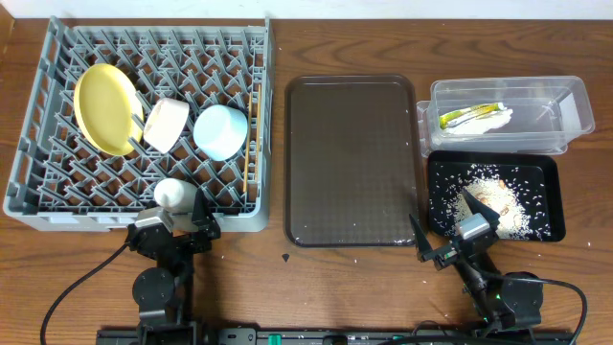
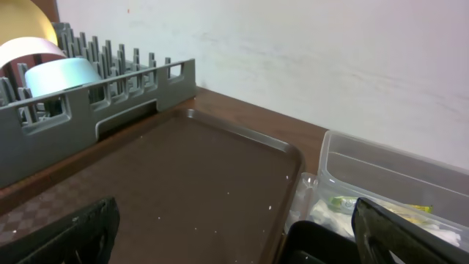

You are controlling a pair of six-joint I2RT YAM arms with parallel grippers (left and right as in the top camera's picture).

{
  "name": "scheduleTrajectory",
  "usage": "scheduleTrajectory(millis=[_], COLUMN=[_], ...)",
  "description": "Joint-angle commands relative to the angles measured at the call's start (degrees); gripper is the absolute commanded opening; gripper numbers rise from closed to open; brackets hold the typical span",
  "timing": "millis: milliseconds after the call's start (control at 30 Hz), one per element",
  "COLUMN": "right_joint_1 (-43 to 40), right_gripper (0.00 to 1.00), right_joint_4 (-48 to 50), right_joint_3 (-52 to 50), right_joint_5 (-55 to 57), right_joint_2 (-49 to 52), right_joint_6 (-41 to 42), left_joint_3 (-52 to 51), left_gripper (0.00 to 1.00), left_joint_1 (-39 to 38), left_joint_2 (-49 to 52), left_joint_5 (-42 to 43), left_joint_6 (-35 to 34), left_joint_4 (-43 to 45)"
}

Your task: Sort waste into correct bins and load items into the dishwasher

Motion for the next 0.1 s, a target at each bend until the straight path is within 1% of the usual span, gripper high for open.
scheduleTrajectory(millis=[0,67], right_joint_1=[-1.2,-1.2], right_gripper=[0.99,0.99], right_joint_4=[-0.3,-0.3], right_joint_3=[-0.1,-0.1], right_joint_5=[-0.5,-0.5], right_joint_2=[0.0,0.0], right_joint_6=[-0.6,-0.6], left_joint_3=[-1.1,-1.1], left_gripper=[0.92,0.92], left_joint_1=[-0.2,-0.2], left_joint_2=[-0.4,-0.4], left_joint_5=[-0.7,-0.7], left_joint_6=[-0.5,-0.5], left_joint_4=[-2.0,-2.0])
